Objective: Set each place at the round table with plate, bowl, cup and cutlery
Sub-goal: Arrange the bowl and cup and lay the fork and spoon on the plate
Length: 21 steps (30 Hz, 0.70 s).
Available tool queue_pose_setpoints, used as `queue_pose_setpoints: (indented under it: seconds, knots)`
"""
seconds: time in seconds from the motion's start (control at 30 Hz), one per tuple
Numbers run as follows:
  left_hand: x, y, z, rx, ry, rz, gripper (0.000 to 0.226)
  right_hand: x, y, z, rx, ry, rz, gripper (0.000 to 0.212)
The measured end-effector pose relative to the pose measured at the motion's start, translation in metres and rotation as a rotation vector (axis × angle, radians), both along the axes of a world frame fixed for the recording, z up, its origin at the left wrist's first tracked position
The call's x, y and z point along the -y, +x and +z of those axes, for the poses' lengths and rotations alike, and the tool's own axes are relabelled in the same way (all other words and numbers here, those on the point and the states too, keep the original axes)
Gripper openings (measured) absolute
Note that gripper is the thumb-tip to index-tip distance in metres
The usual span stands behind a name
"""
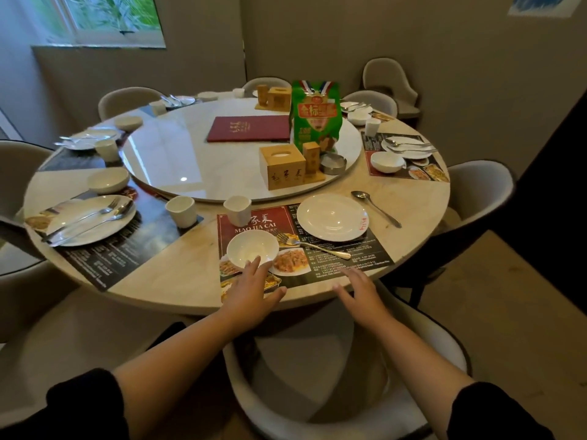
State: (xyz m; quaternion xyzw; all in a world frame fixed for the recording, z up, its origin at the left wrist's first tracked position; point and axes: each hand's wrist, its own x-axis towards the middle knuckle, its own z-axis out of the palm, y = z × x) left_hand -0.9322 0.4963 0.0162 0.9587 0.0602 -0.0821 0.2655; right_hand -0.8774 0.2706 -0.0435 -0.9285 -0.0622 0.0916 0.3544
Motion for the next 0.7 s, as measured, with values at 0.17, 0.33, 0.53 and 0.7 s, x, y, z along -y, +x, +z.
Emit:
queue_pose_setpoints:
  seconds: [0.17,0.33,0.53,0.7]
  knots:
    - [0.015,0.038,-0.002,0.056,-0.073,0.142,0.066,0.018,0.047,0.003,0.058,0.002,0.08,0.043]
    - [0.041,0.063,-0.011,0.199,-0.182,0.385,0.059,0.021,0.115,0.012,0.152,-0.017,0.205,0.034]
    - [0.065,0.054,-0.021,0.295,-0.218,0.533,0.052,-0.018,0.149,0.005,0.243,-0.11,0.477,0.023]
    - [0.066,0.045,-0.017,0.38,-0.182,0.568,0.04,-0.042,0.146,-0.021,0.346,-0.28,0.542,0.016]
